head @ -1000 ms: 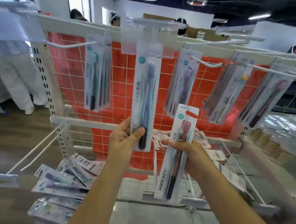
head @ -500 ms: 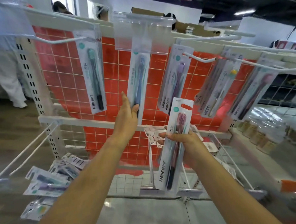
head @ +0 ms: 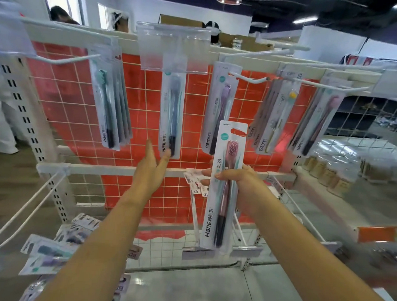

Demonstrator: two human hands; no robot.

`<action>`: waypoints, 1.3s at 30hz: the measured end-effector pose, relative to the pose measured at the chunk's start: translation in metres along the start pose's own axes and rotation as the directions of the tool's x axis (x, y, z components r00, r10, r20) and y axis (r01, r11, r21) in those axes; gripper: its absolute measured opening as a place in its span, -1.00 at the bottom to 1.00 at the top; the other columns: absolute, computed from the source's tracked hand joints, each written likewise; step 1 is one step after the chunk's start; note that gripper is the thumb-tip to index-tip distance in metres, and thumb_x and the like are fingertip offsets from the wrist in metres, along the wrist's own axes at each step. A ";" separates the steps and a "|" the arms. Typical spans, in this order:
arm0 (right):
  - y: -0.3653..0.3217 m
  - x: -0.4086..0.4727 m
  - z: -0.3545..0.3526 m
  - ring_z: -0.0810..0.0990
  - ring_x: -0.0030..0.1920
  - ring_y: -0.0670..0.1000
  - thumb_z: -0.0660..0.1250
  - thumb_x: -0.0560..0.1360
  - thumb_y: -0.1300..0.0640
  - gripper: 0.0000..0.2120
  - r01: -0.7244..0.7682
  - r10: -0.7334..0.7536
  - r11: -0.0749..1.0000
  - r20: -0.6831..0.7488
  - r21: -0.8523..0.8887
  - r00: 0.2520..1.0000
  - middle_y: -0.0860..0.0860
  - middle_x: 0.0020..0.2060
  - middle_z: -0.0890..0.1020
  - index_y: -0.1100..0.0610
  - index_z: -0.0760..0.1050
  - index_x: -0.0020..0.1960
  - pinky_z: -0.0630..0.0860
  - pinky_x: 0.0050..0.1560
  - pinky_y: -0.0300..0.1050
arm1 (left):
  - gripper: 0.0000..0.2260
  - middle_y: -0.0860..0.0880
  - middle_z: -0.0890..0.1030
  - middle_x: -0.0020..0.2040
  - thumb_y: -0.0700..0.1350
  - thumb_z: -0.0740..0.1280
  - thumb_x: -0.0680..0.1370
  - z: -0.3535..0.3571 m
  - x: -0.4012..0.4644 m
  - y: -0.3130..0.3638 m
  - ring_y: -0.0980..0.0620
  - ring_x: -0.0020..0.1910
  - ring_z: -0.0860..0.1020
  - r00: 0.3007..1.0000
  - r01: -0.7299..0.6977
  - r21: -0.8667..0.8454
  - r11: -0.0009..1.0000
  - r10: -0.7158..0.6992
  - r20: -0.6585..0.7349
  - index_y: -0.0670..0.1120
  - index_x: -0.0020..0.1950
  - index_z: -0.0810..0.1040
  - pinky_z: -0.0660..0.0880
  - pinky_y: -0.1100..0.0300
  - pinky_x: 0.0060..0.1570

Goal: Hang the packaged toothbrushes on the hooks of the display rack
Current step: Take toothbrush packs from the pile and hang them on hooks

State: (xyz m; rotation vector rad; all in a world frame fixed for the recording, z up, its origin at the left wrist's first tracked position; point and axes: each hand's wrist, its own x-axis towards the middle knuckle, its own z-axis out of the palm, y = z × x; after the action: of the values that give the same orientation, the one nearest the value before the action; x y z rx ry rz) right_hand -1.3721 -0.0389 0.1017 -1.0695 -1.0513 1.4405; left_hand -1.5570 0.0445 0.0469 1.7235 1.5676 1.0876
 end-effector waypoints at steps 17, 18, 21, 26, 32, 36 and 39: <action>0.004 -0.005 -0.010 0.69 -0.13 0.00 0.20 0.44 0.47 -0.74 0.092 -0.092 0.996 0.022 -0.003 0.996 0.07 -0.20 0.70 0.23 0.54 0.00 0.55 -0.02 -0.02 | -0.60 -0.01 0.68 -0.02 -0.34 0.41 0.42 0.054 -0.112 0.026 0.01 0.01 0.64 0.913 0.195 -0.581 0.790 0.070 0.402 0.01 0.15 0.49 0.55 0.11 0.06; 0.005 -0.005 -0.011 0.68 -0.14 0.01 0.21 0.44 0.47 -0.75 0.101 -0.100 0.995 0.018 -0.008 0.995 0.07 -0.20 0.70 0.23 0.54 0.01 0.55 -0.04 -0.02 | -0.61 0.00 0.68 -0.04 -0.36 0.41 0.41 0.054 -0.112 0.026 0.01 0.00 0.64 0.920 0.190 -0.586 0.787 0.066 0.387 0.01 0.13 0.50 0.55 0.12 0.04; 0.009 -0.004 -0.015 0.66 -0.18 0.06 0.27 0.43 0.43 -0.81 0.121 -0.121 0.993 -0.002 -0.013 0.993 0.09 -0.22 0.68 0.23 0.56 -0.05 0.57 -0.13 -0.03 | -0.64 -0.01 0.68 -0.07 -0.36 0.41 0.40 0.056 -0.112 0.025 0.00 -0.01 0.64 0.937 0.163 -0.600 0.783 0.068 0.343 0.00 0.08 0.52 0.56 0.19 -0.02; 0.016 -0.006 -0.021 0.65 -0.21 -0.03 0.30 0.44 0.39 -0.81 0.142 -0.141 0.989 0.034 -0.034 0.989 -0.02 -0.23 0.68 0.17 0.58 -0.05 0.56 -0.24 -0.19 | -0.66 -0.07 0.67 -0.04 -0.35 0.39 0.40 0.053 -0.107 0.022 -0.02 -0.02 0.63 0.964 0.148 -0.663 0.734 0.041 0.262 -0.07 0.12 0.51 0.59 0.17 -0.02; 0.023 -0.012 -0.033 0.66 -0.20 -0.03 0.35 0.44 0.32 -0.83 0.114 -0.120 0.989 -0.059 -0.098 0.991 0.00 -0.20 0.69 0.13 0.59 -0.03 0.56 -0.19 -0.20 | -0.67 0.05 0.69 -0.10 -0.34 0.38 0.41 0.051 -0.100 0.020 0.07 -0.06 0.65 0.970 0.116 -0.685 0.720 0.066 0.234 0.00 0.08 0.51 0.59 0.23 -0.05; 0.028 -0.021 -0.043 0.66 -0.19 -0.01 0.35 0.45 0.31 -0.85 0.112 -0.124 0.989 -0.123 -0.098 0.985 0.02 -0.19 0.70 0.15 0.58 -0.01 0.55 -0.13 -0.17 | -0.67 0.03 0.68 -0.07 -0.34 0.37 0.42 0.055 -0.103 0.021 0.06 -0.04 0.64 0.971 0.113 -0.699 0.706 0.072 0.230 -0.01 0.09 0.51 0.58 0.18 -0.01; 0.030 -0.030 -0.051 0.66 -0.19 0.00 0.36 0.44 0.31 -0.84 0.109 -0.122 0.989 -0.142 -0.097 0.982 0.05 -0.17 0.70 0.16 0.59 0.01 0.57 -0.15 -0.18 | -0.65 0.00 0.67 -0.01 -0.35 0.37 0.42 0.064 -0.106 0.026 0.03 0.00 0.63 0.972 0.107 -0.703 0.703 0.077 0.224 -0.03 0.12 0.51 0.56 0.15 0.04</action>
State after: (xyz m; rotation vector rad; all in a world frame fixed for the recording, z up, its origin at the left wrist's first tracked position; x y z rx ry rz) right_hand -1.3265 -0.0678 0.0634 -1.1415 -1.0603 1.2124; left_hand -1.4876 -0.0563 0.0157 1.2253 0.8207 1.2116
